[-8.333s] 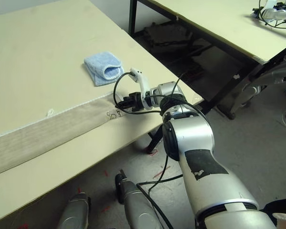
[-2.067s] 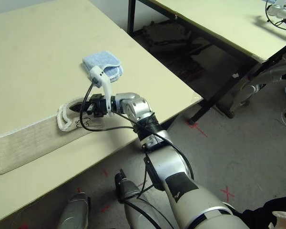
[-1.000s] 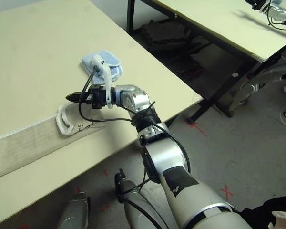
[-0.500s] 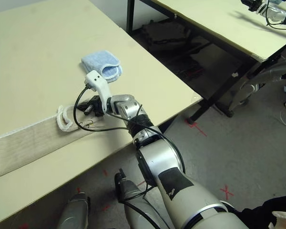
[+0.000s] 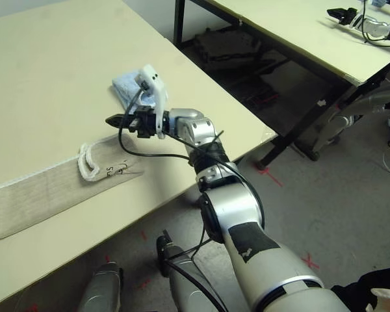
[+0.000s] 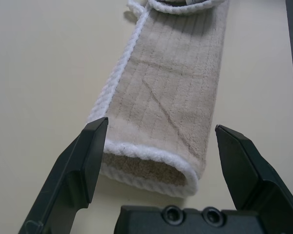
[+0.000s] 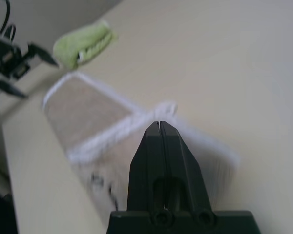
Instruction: Fold the towel and set it aside.
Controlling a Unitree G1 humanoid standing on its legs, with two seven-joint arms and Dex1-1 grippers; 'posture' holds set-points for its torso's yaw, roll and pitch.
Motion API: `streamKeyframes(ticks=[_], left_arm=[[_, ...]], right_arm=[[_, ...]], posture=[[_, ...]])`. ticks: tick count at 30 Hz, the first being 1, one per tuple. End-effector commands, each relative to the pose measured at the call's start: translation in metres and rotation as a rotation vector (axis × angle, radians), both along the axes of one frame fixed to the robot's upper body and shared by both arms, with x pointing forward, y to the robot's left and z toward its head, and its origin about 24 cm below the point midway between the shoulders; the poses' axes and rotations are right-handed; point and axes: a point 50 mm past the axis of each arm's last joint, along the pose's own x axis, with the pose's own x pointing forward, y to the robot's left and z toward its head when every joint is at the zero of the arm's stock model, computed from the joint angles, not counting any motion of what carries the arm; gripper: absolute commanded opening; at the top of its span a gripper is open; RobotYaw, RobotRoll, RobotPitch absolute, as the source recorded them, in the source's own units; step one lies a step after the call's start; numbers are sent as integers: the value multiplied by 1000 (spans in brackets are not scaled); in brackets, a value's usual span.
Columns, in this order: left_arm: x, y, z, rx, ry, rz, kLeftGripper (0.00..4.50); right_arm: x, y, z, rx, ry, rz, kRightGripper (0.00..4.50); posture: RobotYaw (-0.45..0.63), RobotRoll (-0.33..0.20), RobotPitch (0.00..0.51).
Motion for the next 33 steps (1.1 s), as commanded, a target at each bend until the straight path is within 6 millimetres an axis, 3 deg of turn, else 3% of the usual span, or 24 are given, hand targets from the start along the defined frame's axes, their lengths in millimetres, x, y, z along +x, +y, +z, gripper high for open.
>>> streamKeyframes(ticks=[1, 11, 18, 21, 27, 32, 33], left_arm=[[-1, 2, -3, -4, 18, 6, 4500], [-4, 4, 0, 2, 13, 17, 4500], [-8, 6, 1, 4, 18, 31, 4500], [-9, 7, 3, 3, 17, 34, 4500], [-10, 10, 3, -6, 18, 58, 4500], [-13, 17, 0, -25, 48, 121, 4500], [-12, 20, 0, -43, 63, 159, 4500]], right_arm=[[-8, 4, -13, -31, 1, 50, 40], [-13, 11, -41, -111, 2, 50, 40], [-4, 3, -25, -95, -21, 30, 40], [-1, -4, -13, -74, -44, 50, 658], [-8, -22, 1, 17, -207, 230, 2770], [-14, -42, -4, 71, -275, 325, 4474], [-14, -44, -6, 58, -286, 327, 4474]], posture=[[19, 0, 242], [24, 0, 241], [26, 0, 242], [26, 0, 242], [22, 0, 242], [19, 0, 244], [19, 0, 244]])
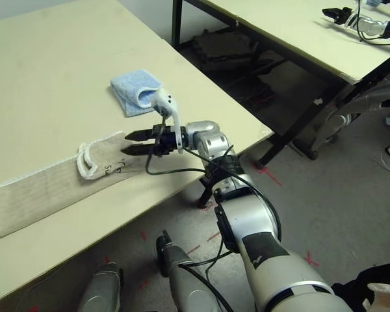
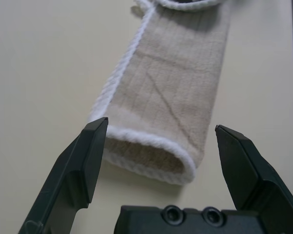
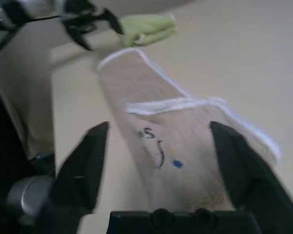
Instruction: Fold the towel and set it aside.
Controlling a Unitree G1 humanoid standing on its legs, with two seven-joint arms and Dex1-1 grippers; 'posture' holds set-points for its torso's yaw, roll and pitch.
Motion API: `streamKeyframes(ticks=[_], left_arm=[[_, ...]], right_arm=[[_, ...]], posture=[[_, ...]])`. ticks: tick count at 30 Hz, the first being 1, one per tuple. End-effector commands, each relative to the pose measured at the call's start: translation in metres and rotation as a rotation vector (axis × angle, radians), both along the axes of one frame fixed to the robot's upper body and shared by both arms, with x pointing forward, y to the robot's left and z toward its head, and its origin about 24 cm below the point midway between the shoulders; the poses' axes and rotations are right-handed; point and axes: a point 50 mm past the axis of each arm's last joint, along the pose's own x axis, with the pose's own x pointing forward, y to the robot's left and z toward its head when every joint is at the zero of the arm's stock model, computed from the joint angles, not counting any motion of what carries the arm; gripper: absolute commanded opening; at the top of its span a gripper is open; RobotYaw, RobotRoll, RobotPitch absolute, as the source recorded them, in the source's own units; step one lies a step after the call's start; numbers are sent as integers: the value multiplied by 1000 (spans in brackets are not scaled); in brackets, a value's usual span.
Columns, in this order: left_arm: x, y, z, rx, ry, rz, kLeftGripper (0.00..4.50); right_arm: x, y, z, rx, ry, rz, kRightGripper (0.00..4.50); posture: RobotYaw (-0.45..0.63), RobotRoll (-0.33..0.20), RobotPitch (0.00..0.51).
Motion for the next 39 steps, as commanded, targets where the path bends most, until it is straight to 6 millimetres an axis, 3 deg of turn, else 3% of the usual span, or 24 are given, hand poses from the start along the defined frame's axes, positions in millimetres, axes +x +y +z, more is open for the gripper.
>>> streamKeyframes(ticks=[1, 3, 9, 13, 20, 28, 39], left_arm=[[-4, 13, -3, -55, 81, 135, 4500], [-5, 18, -5, -101, 146, 208, 4500], [-15, 19, -9, -477, 456, 409, 4500], [-17, 19, -13, -786, 538, 478, 4500], [-15, 18, -27, -1114, 614, 561, 4500], [-6, 17, -42, -1252, 684, 622, 4500], [10, 3, -57, -1186, 836, 622, 4500]], right_arm=[[-3, -8, -13, -19, -34, 25, 4474], [-3, -10, -16, -38, -61, 30, 4474], [-4, -8, -18, -37, -91, 54, 4474], [-7, -7, -20, -46, -109, 76, 4474], [-9, -13, -22, -61, -116, 82, 4474], [-10, -14, -19, -55, -121, 85, 4474], [-10, -12, -15, -37, -131, 93, 4474]], posture=[[24, 0, 243], [24, 0, 243], [18, 0, 241], [1, 0, 242], [-15, 0, 245], [-28, 0, 251], [-39, 0, 257]])
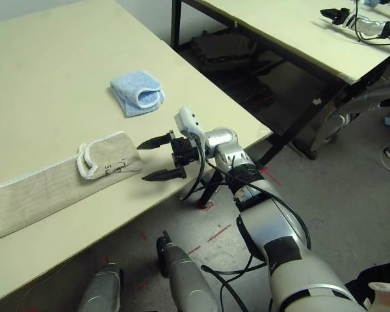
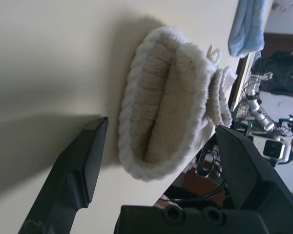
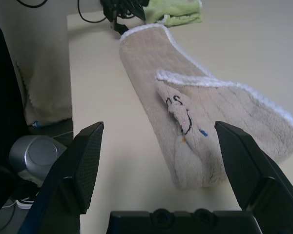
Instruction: Fold the towel and set it aside.
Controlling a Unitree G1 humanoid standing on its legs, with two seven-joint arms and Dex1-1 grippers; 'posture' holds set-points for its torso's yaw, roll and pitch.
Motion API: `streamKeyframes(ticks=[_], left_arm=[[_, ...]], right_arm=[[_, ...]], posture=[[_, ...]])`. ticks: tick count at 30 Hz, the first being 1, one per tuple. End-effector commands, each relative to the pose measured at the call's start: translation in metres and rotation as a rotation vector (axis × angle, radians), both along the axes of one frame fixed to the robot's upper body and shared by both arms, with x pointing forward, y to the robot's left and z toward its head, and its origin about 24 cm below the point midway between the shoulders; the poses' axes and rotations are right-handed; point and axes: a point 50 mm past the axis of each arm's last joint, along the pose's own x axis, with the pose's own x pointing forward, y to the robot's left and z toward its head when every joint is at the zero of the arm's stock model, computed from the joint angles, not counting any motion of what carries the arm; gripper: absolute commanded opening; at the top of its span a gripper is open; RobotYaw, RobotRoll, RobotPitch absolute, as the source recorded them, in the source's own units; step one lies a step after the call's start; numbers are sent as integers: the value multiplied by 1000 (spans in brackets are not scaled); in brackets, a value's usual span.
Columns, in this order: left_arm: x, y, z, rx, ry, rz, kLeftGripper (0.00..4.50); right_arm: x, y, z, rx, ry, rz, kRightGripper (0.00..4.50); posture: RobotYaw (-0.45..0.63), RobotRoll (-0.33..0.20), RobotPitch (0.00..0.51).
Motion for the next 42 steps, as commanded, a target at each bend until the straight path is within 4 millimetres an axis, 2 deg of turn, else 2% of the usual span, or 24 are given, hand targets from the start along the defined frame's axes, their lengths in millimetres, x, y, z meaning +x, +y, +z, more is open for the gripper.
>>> streamKeyframes(ticks=[1, 6, 16, 29, 30, 42], left_arm=[[4, -6, -10, 5, 65, -28, 4500], [23, -16, -7, -18, 32, -75, 4500], [40, -33, -17, -1, 67, -152, 4500], [29, -25, -15, 62, 77, -147, 218], [26, -24, -15, 65, 81, -145, 19], [-27, 8, 8, 147, 161, -68, 19]], right_arm=[[-2, 2, 3, 10, -8, 20, 4474], [-3, 1, 1, 9, 2, 24, 4474], [-4, 2, 3, 16, 0, 27, 4474], [-4, 3, 2, 10, 4, 33, 4500], [-4, 3, 2, 10, 5, 31, 4500], [-3, 1, 5, 2, 14, 32, 4500]], posture=[[-39, 0, 257], [-44, 0, 260], [-52, 0, 263], [-40, 0, 264], [-40, 0, 264], [-20, 0, 261]])
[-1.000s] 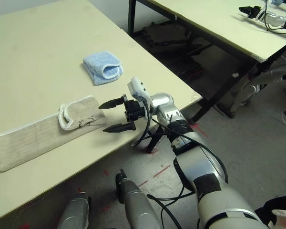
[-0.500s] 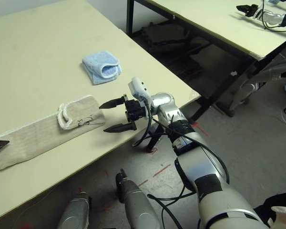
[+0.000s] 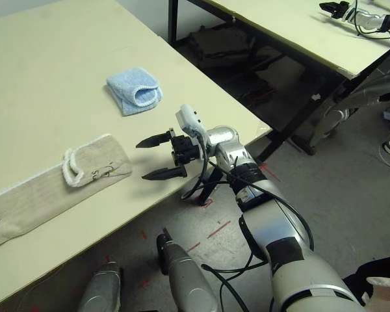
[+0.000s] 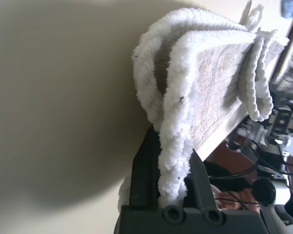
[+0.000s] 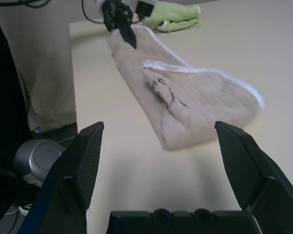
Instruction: Fold the towel and set it aside.
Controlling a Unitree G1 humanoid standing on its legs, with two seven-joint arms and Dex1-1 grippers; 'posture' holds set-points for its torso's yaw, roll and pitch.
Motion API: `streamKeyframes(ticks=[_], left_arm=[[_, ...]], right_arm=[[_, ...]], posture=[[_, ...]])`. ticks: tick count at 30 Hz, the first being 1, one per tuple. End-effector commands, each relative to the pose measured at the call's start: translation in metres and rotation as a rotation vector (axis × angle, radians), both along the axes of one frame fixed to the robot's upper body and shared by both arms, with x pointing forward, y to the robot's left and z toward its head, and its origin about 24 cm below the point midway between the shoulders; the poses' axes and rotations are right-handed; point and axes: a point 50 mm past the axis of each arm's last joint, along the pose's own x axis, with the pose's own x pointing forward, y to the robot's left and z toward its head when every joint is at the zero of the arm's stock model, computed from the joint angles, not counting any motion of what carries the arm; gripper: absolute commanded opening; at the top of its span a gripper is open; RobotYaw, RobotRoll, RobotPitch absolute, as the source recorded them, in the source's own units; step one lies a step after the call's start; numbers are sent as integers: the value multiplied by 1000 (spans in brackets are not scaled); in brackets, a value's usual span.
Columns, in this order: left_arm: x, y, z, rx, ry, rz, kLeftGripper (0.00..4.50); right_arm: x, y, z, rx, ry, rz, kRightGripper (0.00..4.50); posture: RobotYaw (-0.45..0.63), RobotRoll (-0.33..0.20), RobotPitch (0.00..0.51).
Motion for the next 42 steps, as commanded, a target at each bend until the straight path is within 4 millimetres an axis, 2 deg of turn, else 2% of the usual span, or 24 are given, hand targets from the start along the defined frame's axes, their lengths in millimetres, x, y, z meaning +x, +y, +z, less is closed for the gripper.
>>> streamKeyframes(ticks=[1, 5, 8, 15, 22, 30, 42], left_arm=[[-16, 7, 4, 25, 31, 14, 19], [-31, 14, 10, 43, 43, 24, 19], [-31, 12, 18, 25, 10, 12, 19], [4, -24, 55, -86, -170, -162, 19], [43, -66, 71, -147, -332, -390, 19], [72, -97, 62, -183, -375, -460, 19], [108, -129, 52, -221, -457, -366, 19]], right_arm=[[-1, 2, 1, -10, 2, 20, 4500], [-1, 1, 0, -13, 5, 21, 4500], [-2, 1, -1, -15, 7, 22, 4500], [-3, 2, -4, -10, 12, 26, 4500], [-4, 2, -5, -5, 14, 31, 4500], [-6, 0, -6, -2, 14, 31, 4500], [-10, 0, -10, 9, 29, 40, 4500]], posture=[[-20, 0, 261], [-15, 0, 260], [-14, 0, 258], [-14, 0, 251], [-29, 0, 242], [-49, 0, 239], [-63, 0, 237]])
